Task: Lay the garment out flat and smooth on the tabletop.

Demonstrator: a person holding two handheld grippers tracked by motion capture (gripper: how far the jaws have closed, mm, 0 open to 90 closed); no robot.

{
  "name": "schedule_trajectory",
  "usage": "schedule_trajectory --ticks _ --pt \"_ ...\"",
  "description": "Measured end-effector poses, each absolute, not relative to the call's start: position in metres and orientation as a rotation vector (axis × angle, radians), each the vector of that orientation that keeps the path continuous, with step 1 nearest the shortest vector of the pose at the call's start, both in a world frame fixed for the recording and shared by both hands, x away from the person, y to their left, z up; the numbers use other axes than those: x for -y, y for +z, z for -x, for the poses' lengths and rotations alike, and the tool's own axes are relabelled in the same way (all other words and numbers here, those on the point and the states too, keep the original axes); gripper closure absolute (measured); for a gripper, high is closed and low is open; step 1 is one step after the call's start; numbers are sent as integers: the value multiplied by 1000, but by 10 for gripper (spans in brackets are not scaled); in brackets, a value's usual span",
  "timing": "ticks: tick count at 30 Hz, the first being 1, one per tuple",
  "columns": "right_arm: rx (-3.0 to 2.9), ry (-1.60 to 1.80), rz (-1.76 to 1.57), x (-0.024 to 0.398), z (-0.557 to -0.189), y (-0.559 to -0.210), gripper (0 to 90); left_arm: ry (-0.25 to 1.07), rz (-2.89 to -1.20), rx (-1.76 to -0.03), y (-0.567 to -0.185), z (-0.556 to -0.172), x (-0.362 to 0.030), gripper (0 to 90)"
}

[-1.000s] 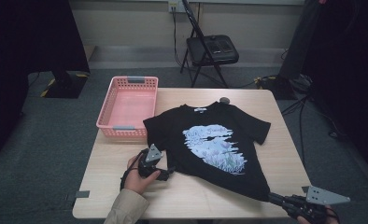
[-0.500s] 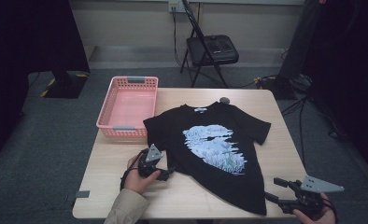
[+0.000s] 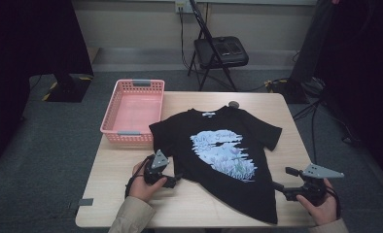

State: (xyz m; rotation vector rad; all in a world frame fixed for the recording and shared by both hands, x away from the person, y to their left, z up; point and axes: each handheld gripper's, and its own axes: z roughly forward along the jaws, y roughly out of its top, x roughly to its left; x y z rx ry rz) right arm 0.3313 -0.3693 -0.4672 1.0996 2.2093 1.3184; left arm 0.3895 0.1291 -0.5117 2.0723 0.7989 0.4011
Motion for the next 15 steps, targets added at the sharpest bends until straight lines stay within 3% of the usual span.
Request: schedule_trajectory --ticks 15 --pt "-2240 1211 -1136 360 -371 -484 127 402 -2073 -799 -512 -390 -129 140"
